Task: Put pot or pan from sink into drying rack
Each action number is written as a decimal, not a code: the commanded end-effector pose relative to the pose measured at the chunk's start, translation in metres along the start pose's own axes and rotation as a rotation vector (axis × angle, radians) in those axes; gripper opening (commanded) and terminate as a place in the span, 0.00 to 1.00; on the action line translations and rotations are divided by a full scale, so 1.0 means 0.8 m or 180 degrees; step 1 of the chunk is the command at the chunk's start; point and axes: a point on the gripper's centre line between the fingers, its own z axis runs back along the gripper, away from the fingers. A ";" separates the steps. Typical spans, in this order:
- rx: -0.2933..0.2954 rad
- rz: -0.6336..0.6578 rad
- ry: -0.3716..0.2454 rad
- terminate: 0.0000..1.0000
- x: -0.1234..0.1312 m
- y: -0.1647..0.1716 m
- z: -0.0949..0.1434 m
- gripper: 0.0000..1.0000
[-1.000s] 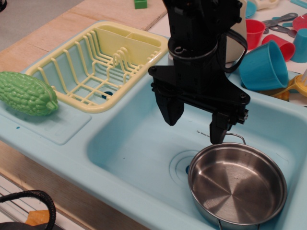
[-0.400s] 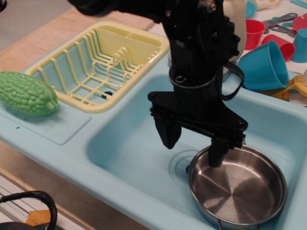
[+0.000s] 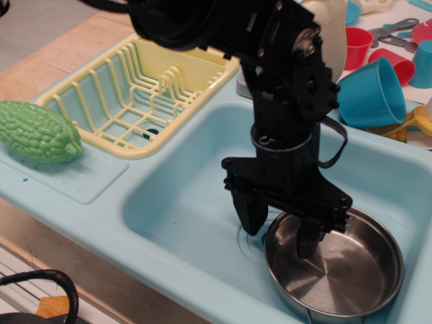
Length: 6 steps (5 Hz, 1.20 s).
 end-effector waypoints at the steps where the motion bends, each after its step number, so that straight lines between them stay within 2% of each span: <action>1: -0.0046 0.0044 -0.0052 0.00 0.002 0.002 -0.001 0.00; 2: -0.0073 0.0049 -0.0009 0.00 0.001 0.003 -0.002 0.00; 3: -0.0007 0.0185 -0.0014 0.00 0.003 0.012 0.017 0.00; 4: 0.0137 0.0237 -0.0180 0.00 0.014 0.029 0.052 0.00; 5: 0.0345 0.0285 -0.0407 0.00 0.032 0.056 0.099 0.00; 6: 0.0486 0.0305 -0.0542 0.00 0.049 0.090 0.134 0.00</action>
